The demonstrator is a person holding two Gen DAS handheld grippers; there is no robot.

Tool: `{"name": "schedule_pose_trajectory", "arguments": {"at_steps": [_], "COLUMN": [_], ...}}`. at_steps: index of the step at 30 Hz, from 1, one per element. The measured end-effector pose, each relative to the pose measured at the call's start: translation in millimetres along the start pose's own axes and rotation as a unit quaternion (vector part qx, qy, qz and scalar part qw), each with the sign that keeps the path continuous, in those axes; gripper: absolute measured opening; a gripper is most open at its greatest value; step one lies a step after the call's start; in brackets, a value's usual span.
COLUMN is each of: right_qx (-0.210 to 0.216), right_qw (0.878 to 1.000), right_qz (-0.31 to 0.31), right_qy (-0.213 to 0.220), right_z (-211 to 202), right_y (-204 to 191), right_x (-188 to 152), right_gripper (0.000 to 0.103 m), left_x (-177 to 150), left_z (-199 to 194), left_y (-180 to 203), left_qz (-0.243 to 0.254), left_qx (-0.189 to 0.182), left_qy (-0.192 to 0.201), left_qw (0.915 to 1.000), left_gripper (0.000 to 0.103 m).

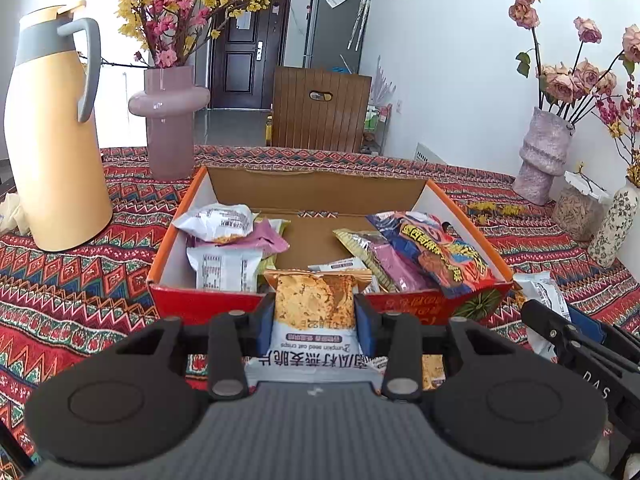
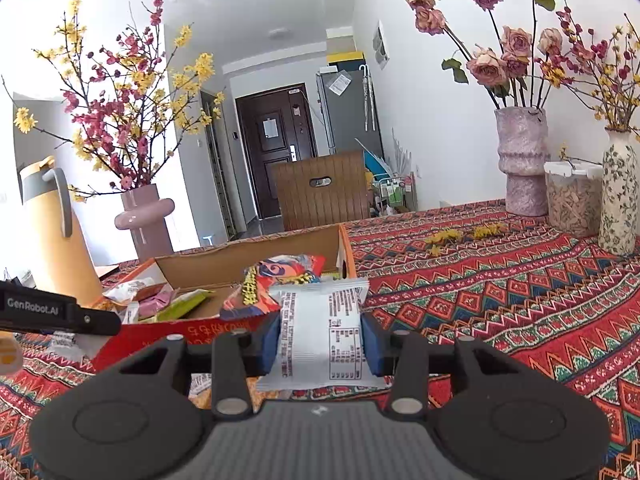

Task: Organize snacks
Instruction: 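Carry both packets over the box and open both grippers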

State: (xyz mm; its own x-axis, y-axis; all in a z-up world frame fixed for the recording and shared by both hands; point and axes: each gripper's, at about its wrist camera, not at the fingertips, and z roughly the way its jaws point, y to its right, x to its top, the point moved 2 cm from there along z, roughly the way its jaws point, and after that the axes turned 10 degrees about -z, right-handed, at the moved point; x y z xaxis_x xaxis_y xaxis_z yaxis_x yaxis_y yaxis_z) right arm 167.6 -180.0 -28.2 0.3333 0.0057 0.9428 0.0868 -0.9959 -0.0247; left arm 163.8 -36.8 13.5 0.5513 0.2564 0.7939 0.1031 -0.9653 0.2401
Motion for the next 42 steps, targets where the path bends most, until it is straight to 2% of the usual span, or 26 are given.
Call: {"name": "schedule_pose_trajectory", "arguments": {"at_steps": [15, 21, 32, 42], "right_qx": [0.038, 0.044, 0.041, 0.040], "right_qw": [0.997, 0.996, 0.996, 0.995], "right_qz": [-0.060, -0.073, -0.076, -0.085], "right_qy": [0.009, 0.005, 0.004, -0.014], "right_z": [53, 79, 118, 130], "right_y": [-46, -57, -68, -71], "right_x": [57, 69, 65, 55], "right_gripper": [0.042, 0.042, 0.042, 0.042], "left_x": [49, 61, 55, 50], "left_z": [18, 35, 70, 79], "left_y": [-5, -17, -39, -46], "left_qz": [-0.011, -0.024, -0.044, -0.041], "left_qx": [0.010, 0.027, 0.050, 0.053], "left_qy": [0.055, 0.072, 0.102, 0.091], "left_qw": [0.9984, 0.9967, 0.9926, 0.9935], "left_gripper": [0.040, 0.040, 0.040, 0.040]}}
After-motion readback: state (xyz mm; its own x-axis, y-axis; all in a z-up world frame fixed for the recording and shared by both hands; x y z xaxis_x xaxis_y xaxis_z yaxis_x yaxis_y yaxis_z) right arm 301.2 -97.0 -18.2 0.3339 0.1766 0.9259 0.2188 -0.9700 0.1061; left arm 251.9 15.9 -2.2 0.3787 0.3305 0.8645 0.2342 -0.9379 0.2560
